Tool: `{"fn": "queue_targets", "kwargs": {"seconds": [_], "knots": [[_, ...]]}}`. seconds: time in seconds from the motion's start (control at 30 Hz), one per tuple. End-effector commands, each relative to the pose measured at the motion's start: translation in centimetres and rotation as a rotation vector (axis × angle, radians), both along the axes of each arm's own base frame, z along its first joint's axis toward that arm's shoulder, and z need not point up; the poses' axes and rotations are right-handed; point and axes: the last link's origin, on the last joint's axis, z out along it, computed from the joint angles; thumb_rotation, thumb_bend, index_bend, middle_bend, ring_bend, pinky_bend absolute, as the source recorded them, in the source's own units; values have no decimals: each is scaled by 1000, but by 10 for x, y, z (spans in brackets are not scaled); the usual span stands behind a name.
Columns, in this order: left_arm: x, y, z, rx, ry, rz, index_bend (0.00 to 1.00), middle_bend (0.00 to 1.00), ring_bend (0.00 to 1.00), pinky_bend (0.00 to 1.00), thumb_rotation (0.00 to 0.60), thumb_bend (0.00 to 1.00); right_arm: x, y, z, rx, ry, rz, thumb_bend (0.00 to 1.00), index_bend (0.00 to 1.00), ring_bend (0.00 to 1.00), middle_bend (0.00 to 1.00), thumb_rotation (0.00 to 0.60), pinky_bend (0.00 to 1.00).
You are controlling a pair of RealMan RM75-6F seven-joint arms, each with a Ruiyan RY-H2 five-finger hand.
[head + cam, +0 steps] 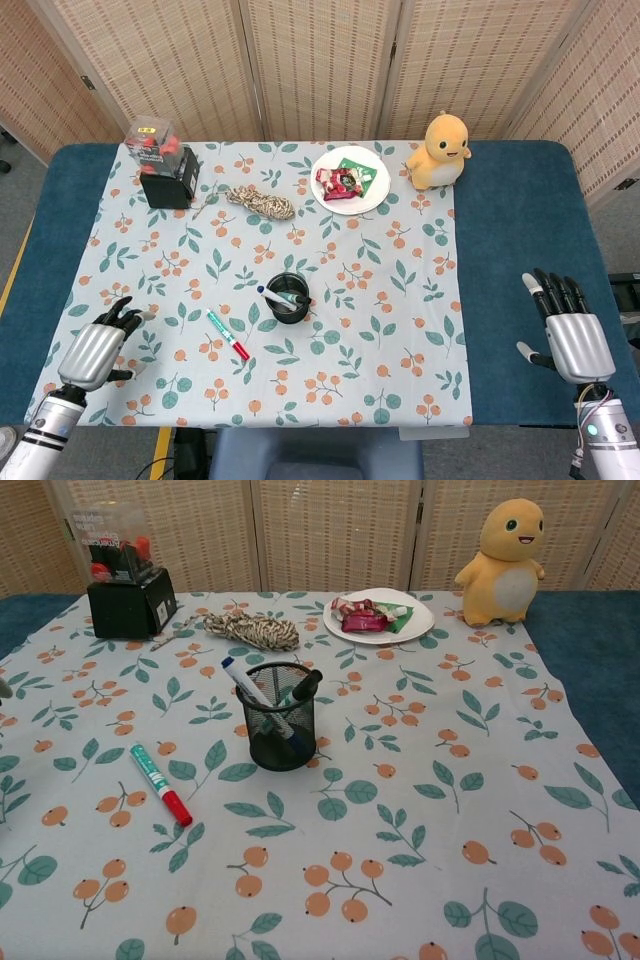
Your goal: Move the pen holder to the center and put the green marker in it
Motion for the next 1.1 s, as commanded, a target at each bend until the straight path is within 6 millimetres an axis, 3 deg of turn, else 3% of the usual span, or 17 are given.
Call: {"fn": "queue_targets", "kwargs": {"seconds": [0.03, 0.33, 0.67, 0.8, 0.93, 1.1], "knots": [[13, 8, -4, -26, -5, -47, 330, 407, 173, 340, 600, 217, 1, 0, -1, 5, 1, 4, 152, 0, 0, 0, 600, 0], [26, 25, -15, -54, -23, -132, 512, 490, 188, 340, 600, 225, 2, -1, -2, 21, -10, 11, 152, 0, 0, 0, 600, 0], [25, 41, -29, -50, -14, -181, 603, 564, 260, 340, 600, 225, 2, 0, -1, 25, -23, 21, 152, 0, 0, 0, 600, 0], [24, 44, -30, -42, -15, -183, 606, 631, 384, 393, 600, 225, 3, 0, -1, 25, -25, 25, 152, 0, 0, 0, 600, 0], [23, 45, -30, -38, -9, -183, 605, 740, 583, 562, 600, 225, 3, 0, -2, 23, -28, 28, 152, 0, 0, 0, 600, 0], [21, 44, -29, -37, -2, -168, 604, 789, 687, 661, 600, 225, 4, 0, -2, 21, -30, 34, 152, 0, 0, 0, 600, 0]]}}
